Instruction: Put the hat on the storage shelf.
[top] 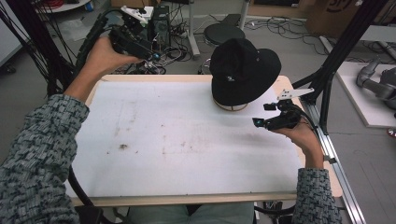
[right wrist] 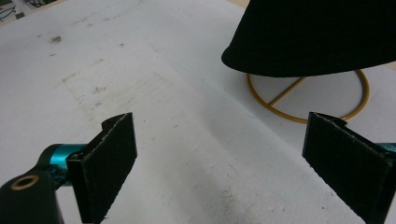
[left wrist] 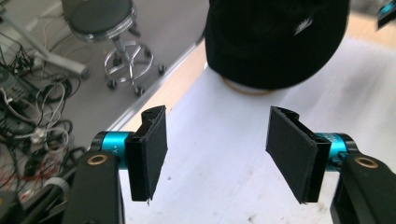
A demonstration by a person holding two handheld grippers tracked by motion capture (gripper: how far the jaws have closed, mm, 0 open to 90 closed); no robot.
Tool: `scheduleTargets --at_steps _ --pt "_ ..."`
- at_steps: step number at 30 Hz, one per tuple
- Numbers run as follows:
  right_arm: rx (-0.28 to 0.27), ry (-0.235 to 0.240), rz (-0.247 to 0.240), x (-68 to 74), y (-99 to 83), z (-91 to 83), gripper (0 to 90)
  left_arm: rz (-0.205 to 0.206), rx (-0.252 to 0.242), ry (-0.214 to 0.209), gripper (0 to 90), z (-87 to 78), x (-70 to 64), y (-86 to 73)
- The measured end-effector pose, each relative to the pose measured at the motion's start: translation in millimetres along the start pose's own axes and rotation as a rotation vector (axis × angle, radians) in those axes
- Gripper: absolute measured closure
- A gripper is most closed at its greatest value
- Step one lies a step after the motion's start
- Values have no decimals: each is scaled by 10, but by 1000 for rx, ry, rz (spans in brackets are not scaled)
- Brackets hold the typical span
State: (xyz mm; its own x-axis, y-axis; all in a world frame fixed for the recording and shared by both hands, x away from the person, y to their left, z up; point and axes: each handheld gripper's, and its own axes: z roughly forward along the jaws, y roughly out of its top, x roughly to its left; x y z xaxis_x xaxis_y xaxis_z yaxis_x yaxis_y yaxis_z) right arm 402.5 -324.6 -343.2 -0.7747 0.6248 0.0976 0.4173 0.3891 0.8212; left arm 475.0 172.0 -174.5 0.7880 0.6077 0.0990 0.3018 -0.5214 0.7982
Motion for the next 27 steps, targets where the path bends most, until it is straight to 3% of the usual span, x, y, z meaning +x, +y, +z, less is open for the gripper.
scheduleTargets --at_steps 5,14,19,27 --pt "5 4 4 0 -1 1 97 13 -3 -1 394 -152 -90 -328" --pt "25 2 0 11 1 62 97 -12 -54 0 372 -370 -297 -1021" --pt "29 -2 5 8 -2 60 97 -64 -89 14 332 -384 -436 -1428" --pt "39 1 1 9 -4 79 97 -114 -130 89 322 -338 -586 -1981"
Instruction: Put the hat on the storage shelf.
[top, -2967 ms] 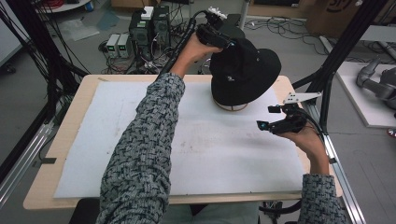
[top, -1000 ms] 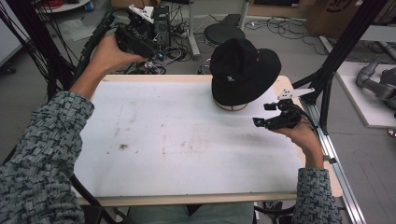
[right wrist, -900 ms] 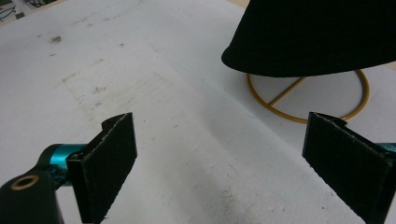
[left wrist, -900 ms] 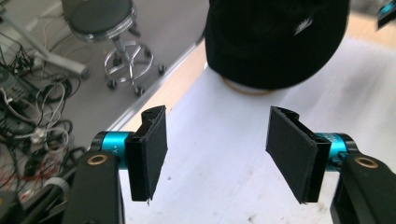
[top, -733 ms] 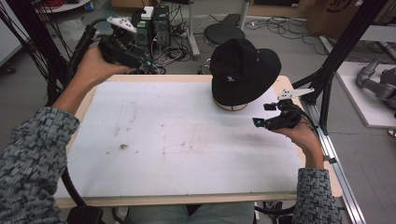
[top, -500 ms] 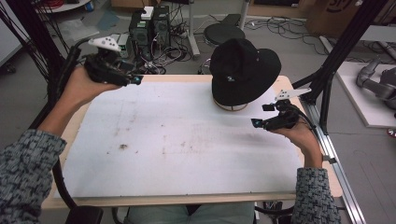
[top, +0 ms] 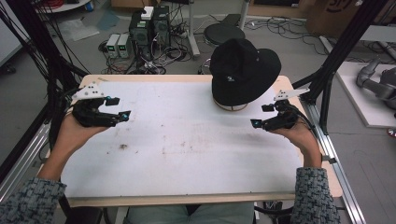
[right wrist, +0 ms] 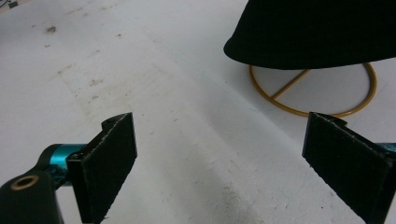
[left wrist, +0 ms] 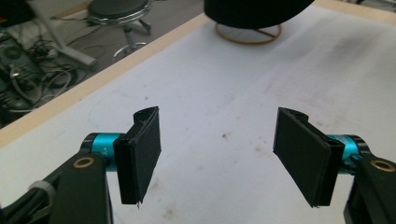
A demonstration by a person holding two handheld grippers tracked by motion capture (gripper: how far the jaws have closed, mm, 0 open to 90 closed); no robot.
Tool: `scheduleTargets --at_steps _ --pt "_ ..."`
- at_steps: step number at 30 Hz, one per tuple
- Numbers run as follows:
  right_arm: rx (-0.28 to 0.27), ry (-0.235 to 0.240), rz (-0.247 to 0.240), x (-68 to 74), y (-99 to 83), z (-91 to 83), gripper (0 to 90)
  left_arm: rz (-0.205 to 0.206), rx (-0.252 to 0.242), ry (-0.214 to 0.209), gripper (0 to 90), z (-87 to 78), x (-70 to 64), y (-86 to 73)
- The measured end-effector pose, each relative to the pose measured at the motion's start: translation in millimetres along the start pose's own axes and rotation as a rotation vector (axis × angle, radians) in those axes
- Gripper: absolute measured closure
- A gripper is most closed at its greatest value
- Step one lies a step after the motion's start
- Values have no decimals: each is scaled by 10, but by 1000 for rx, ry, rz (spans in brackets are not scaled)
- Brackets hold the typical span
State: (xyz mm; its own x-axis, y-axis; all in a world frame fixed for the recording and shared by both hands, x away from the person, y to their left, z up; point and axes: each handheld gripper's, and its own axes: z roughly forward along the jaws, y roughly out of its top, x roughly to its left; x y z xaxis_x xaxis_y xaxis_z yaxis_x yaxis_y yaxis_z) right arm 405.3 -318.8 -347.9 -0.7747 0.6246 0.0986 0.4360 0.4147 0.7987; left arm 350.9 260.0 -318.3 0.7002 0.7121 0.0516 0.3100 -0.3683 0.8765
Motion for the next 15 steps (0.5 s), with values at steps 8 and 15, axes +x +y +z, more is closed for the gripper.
scheduleTargets --at_steps 8,15 --pt "0 6 -1 2 1 10 97 -27 -17 57 322 51 -84 -345" --pt "-3 9 -3 8 2 -1 97 -60 -12 76 322 112 -64 -523"
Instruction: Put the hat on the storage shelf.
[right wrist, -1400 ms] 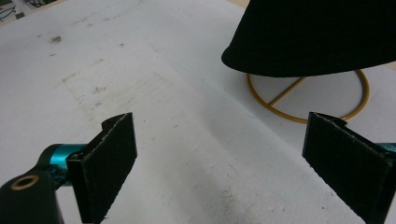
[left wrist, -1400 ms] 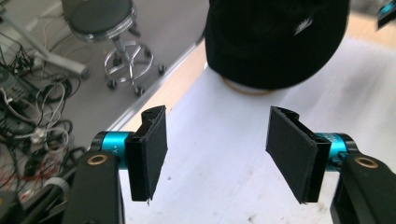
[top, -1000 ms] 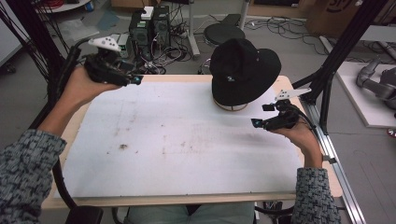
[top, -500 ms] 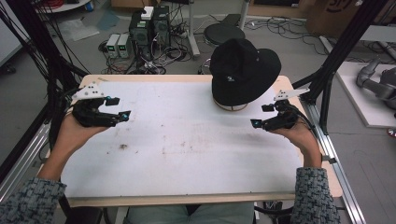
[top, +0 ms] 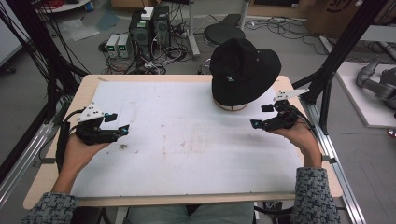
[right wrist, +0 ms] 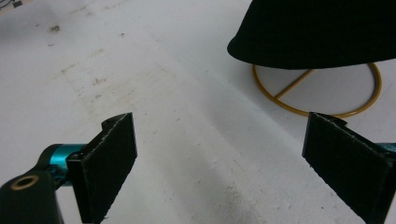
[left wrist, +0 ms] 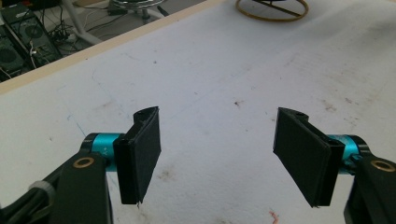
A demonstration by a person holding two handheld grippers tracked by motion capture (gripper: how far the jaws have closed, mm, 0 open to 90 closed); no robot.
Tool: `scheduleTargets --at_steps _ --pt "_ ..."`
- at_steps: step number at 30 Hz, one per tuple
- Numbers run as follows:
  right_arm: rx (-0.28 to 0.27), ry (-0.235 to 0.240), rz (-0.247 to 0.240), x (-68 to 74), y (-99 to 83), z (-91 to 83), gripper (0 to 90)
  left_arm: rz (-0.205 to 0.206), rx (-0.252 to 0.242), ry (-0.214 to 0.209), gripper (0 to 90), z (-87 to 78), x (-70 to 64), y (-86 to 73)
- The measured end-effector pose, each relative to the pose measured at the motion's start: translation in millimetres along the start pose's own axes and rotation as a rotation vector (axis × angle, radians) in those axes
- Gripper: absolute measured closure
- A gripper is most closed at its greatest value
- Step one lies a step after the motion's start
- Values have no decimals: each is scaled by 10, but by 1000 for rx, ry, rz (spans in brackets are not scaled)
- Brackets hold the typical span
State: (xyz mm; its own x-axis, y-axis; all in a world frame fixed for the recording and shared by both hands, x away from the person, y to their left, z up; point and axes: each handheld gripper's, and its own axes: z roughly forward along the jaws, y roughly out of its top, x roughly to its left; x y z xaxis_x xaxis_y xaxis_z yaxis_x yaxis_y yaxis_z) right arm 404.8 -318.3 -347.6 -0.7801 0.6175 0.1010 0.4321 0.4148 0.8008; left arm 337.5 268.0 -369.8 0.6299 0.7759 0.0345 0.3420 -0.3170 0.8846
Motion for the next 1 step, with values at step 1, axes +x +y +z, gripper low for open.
scheduleTargets --at_steps 1 --pt "-8 6 5 5 4 -7 97 0 -3 2 322 -7 4 -3"
